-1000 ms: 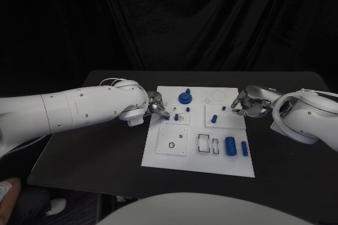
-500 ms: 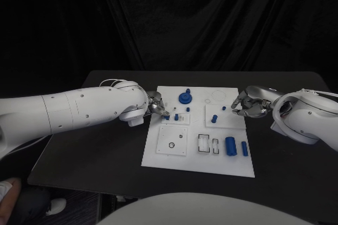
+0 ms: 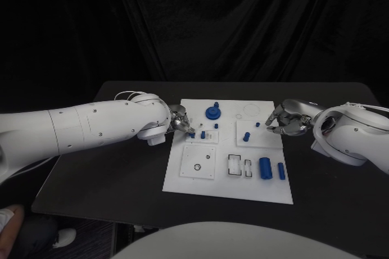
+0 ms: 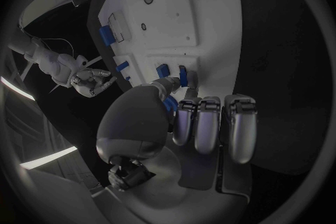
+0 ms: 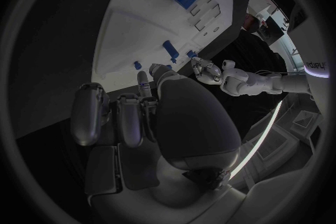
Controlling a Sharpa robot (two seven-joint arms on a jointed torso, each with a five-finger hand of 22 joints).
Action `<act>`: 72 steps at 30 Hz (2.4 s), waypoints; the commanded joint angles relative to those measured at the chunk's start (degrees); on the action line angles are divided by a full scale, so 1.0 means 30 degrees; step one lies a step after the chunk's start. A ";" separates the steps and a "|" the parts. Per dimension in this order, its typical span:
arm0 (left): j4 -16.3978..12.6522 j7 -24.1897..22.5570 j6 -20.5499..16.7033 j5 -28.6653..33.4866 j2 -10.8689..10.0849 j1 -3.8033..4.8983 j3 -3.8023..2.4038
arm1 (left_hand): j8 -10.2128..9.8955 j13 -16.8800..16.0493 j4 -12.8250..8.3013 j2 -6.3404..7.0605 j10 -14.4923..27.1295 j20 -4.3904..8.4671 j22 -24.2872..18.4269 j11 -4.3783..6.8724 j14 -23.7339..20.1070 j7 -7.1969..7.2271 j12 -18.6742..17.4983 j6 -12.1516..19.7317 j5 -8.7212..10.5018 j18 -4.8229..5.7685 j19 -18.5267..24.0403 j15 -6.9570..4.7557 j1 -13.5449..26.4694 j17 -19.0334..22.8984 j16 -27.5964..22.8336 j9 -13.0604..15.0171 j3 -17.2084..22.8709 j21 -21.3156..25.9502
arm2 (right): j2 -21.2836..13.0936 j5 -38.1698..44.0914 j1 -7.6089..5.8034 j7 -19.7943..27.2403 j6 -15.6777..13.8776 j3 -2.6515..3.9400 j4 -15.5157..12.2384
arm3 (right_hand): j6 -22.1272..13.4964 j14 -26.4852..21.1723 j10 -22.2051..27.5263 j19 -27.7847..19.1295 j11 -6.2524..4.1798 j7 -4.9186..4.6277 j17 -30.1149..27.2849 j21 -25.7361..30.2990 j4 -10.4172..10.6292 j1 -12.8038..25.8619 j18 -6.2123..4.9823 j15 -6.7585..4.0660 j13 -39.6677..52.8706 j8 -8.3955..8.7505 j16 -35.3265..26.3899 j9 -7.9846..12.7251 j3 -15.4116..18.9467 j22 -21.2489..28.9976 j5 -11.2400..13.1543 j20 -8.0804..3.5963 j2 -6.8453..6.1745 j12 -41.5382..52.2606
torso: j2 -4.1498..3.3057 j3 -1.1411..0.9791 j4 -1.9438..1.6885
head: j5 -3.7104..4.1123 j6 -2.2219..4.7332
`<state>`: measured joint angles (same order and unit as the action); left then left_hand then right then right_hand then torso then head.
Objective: Assemble the parts on the task board
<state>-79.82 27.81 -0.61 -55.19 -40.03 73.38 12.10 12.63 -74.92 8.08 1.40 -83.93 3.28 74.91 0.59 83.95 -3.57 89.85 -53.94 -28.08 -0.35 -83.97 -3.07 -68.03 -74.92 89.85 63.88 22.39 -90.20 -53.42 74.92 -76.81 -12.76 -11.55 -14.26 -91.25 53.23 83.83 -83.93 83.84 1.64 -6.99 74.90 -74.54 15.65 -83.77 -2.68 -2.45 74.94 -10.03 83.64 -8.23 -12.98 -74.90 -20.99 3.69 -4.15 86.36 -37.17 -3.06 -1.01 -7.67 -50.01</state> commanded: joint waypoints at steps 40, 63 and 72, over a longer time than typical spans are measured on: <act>-0.0060 0.0835 0.1137 -0.0188 -0.0023 -0.0129 -0.0001 | -0.1409 -0.5027 0.2856 -0.0086 -0.2023 -0.0397 0.5030 -0.0525 0.2017 -0.0497 0.0051 0.0260 0.6593 0.0118 -0.2009 0.0437 0.3678 -0.5028 0.0051 -0.1032 -0.3476 0.0066 | -0.0004 -0.0296 0.0074 -0.0893 0.1060 0.0013 -0.0004 | 0.0288 0.1321 -0.0497 -0.0145 0.0081 0.0091 0.1927 0.0228 0.0000 -0.0166 -0.0376 0.0093 0.3031 -0.0132 -0.0156 -0.0009 -0.0172 -0.3140 -0.0122 0.0107 0.0069 -0.0100 | -0.0016 0.0001 0.0010 | -0.0162 0.0003; -0.0683 -0.5347 -0.6432 -0.0277 -0.1063 -0.0132 -0.0001 | 0.1144 -0.5027 0.2887 -0.2452 -0.2023 -0.0193 0.5030 -0.0211 0.2017 -0.0072 0.0051 0.0068 0.5848 0.0118 -0.2009 0.0210 0.6482 -0.5028 0.0051 0.1628 -0.7430 0.0066 | -0.0352 -0.0297 0.0074 -0.0321 0.0127 0.0013 -0.0303 | 0.0347 0.1334 -0.0550 -0.0122 0.0066 0.0109 0.1988 0.0182 -0.0020 -0.0173 -0.0364 0.0081 0.3103 -0.0165 -0.0112 -0.0016 -0.0192 -0.3160 -0.0135 0.0100 0.0061 -0.0053 | -0.0030 0.0005 0.0004 | -0.0159 0.0003; -0.0456 -1.1450 -0.9259 -0.1034 -0.1372 -0.0128 -0.0002 | 0.1852 -0.3895 0.2877 -0.1464 0.0549 -0.0823 0.4502 -0.0816 -0.0382 -0.0613 -0.2259 0.1931 0.3007 -0.0039 0.0422 0.0682 0.0230 -0.2894 -0.1908 0.2876 -0.6852 -0.0203 | -0.0651 -0.0296 0.0073 0.0361 -0.2115 0.0015 -0.0673 | 0.0464 0.1443 -0.0794 0.0101 0.0026 0.0151 0.2319 -0.0285 -0.0001 -0.0051 -0.0257 0.0035 0.3392 -0.0230 0.0147 -0.0022 -0.0153 -0.3334 -0.0288 0.0063 -0.0063 0.0152 | -0.0028 0.0015 -0.0008 | -0.0101 0.0003</act>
<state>-81.44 5.69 -22.98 -56.93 -44.19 73.00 12.15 18.57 -74.91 16.24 -3.42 -83.45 1.73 74.91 -0.94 83.61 -4.57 85.65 -49.36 -18.83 -0.35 -83.47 -1.71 -64.71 -74.92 86.36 72.44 1.20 -90.35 -55.18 73.98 -76.74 -13.09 -12.74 -14.25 -93.02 54.15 83.83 -83.93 83.64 1.64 -6.49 74.91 -75.06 15.65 -83.77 -2.69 -2.45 74.90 -10.41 83.75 -8.25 -13.30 -74.93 -21.65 3.89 -4.15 86.41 -37.27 -3.02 -1.01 -8.02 -50.01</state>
